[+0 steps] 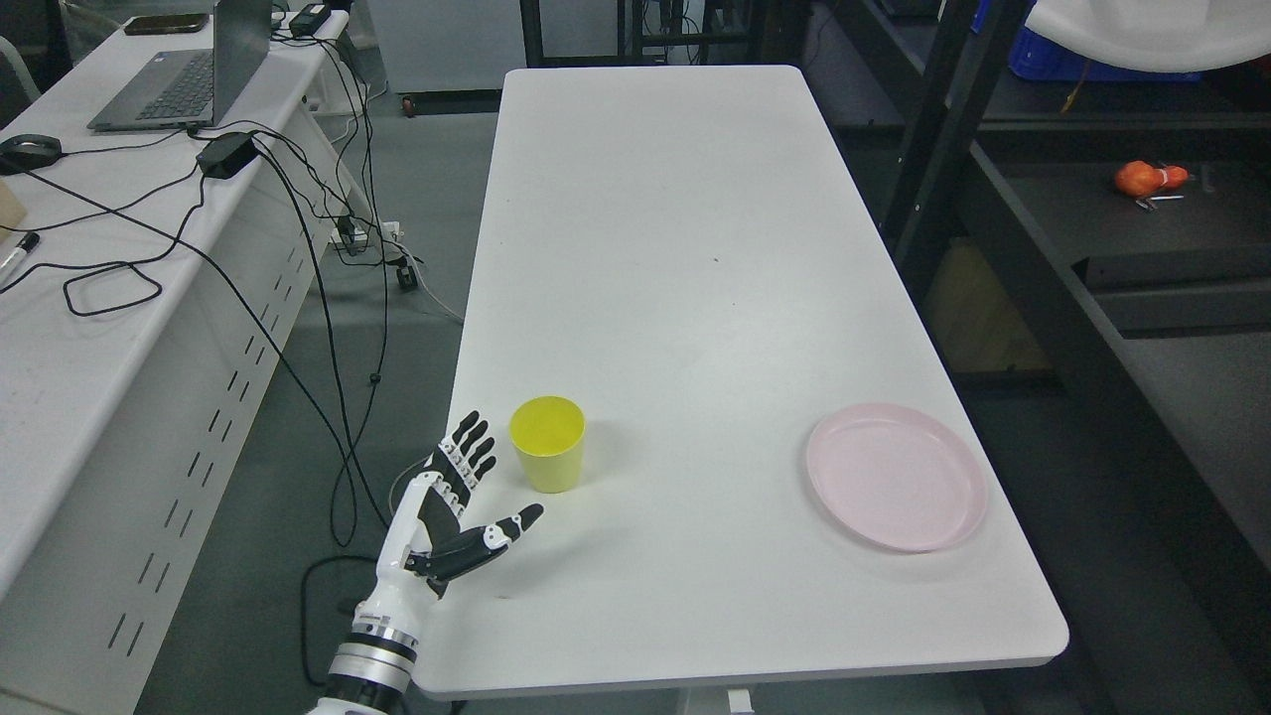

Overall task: Place yellow IKEA cup on middle right shelf
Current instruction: 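Move the left hand toward the yellow cup on the table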

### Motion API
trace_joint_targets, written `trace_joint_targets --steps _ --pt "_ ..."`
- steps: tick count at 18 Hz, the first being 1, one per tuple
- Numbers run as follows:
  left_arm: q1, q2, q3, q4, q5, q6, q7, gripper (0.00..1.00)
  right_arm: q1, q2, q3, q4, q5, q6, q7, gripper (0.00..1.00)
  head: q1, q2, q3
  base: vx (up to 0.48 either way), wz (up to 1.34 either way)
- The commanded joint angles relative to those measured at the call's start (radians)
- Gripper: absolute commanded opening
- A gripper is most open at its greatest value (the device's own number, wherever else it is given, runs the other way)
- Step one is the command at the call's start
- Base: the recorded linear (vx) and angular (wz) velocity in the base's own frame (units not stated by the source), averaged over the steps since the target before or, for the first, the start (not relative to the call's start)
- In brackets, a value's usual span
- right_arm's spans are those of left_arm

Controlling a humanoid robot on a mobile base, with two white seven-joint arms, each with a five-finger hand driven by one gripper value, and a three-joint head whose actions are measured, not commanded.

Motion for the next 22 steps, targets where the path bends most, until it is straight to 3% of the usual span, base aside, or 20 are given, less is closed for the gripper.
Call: trace_joint_targets --steps 1,4,13,16,22 --pt "0.014 0.016 -0.036 -0.012 0.038 0.001 -0.003 0.98 0.014 -0.017 0.017 0.0 -0.025 0.001 0.001 0.99 0.0 0.0 0.0 0.004 -0.01" --pt "0.066 0.016 -0.061 -0.03 0.038 -0.006 -0.009 0.99 0.014 -0.017 0.017 0.0 -0.025 0.001 0.001 0.99 0.0 0.0 0.0 0.0 0.0" --pt "0.057 0.016 0.034 -0.015 0.03 0.026 -0.005 0.99 0.014 -0.017 0.017 0.0 -0.025 0.001 0.001 0.99 0.0 0.0 0.0 0.0 0.0" --pt "-0.017 0.023 0.108 0.074 0.029 0.035 -0.008 0.99 0.014 -0.017 0.017 0.0 -0.025 0.001 0.001 0.99 0.0 0.0 0.0 0.0 0.0" --pt "-0.107 0.06 0.084 0.129 0.027 0.035 -0.023 0.99 0.014 -0.017 0.017 0.0 -0.025 0.001 0.001 0.99 0.0 0.0 0.0 0.0 0.0"
